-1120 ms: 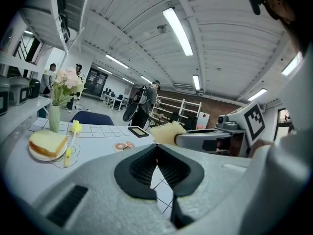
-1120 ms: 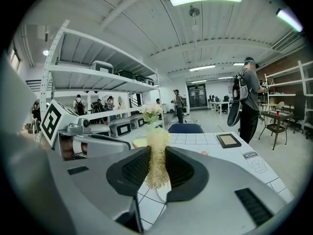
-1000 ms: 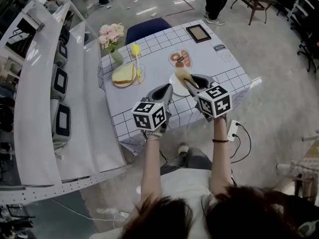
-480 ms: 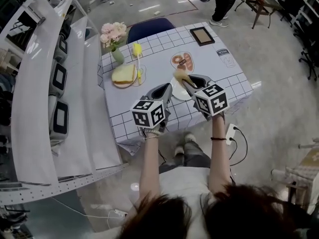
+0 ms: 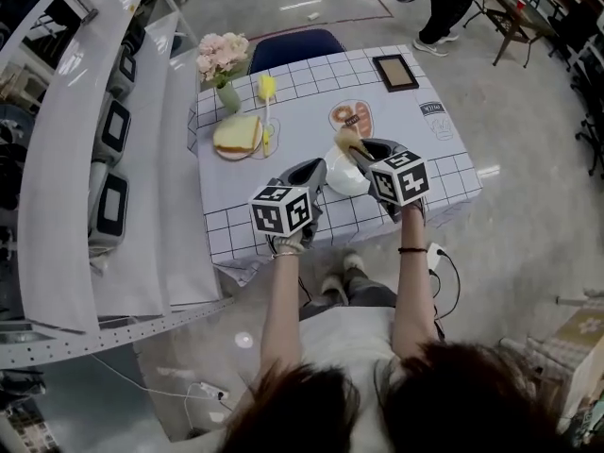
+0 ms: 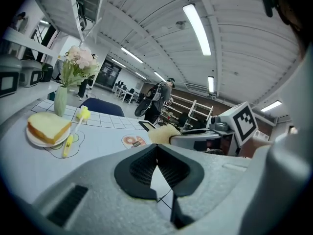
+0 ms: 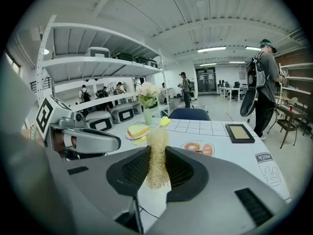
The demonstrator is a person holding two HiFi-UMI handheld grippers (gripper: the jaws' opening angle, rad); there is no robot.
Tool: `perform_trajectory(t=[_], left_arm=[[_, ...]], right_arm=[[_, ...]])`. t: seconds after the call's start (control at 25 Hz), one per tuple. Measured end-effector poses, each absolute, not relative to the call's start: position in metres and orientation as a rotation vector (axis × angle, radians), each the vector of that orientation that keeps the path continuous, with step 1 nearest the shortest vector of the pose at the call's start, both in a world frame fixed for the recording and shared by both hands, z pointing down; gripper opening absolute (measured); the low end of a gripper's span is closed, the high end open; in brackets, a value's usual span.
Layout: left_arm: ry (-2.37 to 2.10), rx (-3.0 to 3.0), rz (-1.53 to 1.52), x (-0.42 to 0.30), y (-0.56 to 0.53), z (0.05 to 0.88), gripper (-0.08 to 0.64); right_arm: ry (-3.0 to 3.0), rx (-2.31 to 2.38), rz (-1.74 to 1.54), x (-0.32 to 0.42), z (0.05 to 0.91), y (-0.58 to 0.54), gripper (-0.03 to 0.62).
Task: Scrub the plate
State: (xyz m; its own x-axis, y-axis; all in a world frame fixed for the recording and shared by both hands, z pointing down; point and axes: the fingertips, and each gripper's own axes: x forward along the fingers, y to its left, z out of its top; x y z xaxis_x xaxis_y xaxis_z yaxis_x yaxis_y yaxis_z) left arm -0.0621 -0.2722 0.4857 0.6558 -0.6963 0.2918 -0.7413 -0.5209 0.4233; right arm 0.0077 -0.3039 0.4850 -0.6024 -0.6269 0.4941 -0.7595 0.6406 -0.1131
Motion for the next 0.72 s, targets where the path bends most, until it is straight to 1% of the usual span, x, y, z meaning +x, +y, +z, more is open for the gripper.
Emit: perform_trajectory(t=[0.4, 0.72], left_arm=[[-1.143, 2.243, 0.111, -0.066, -0.276, 0.516, 0.011], [-1.147, 2.187, 0.118, -0.061, -0.277, 0.534, 0.011]], right_arm=[[-2.417, 0.976, 0.496, -0.003, 0.522, -0.317, 0.08], [-2.41, 0.907, 0.503, -0.009, 0.536, -0.325, 0.08]])
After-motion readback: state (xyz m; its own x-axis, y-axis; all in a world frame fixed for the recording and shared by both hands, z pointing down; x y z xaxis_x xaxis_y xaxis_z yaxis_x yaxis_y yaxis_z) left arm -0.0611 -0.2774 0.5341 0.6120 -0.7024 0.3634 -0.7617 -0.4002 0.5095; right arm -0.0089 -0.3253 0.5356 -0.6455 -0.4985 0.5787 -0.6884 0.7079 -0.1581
